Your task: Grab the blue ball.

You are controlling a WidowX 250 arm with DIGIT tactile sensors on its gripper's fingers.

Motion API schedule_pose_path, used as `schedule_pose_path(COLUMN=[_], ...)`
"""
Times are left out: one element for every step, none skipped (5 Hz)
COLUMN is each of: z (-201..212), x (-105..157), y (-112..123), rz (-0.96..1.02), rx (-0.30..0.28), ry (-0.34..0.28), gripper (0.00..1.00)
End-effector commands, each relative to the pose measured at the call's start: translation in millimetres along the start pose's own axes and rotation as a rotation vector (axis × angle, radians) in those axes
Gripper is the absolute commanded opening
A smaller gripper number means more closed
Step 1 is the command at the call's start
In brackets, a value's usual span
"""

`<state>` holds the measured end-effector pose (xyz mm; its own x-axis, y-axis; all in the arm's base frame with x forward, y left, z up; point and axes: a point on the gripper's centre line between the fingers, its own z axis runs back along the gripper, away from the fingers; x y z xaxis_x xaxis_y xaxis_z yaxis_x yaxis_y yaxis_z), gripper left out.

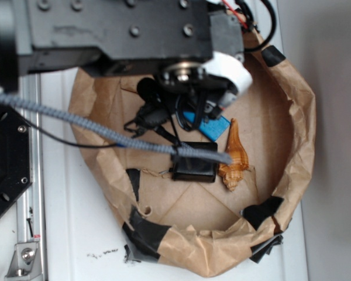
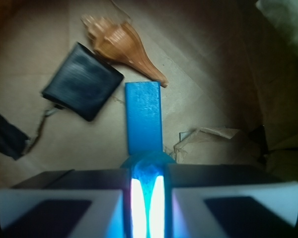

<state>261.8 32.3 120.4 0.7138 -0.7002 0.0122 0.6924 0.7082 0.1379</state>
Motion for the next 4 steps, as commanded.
schedule_pose_path(z=[24.8,32.5,41.6,36.8], x=[16.8,14.5,8.2,3.3], y=[-1.0,-7.8,-12.7,-14.7], rz=[0.057,0.203,0.448,0.524], rx=[0.063,0.033,-0.042,-0.118], ry=[-0.010,0.043,0.016,0.046], gripper=[0.00,0.00,0.00,0.00])
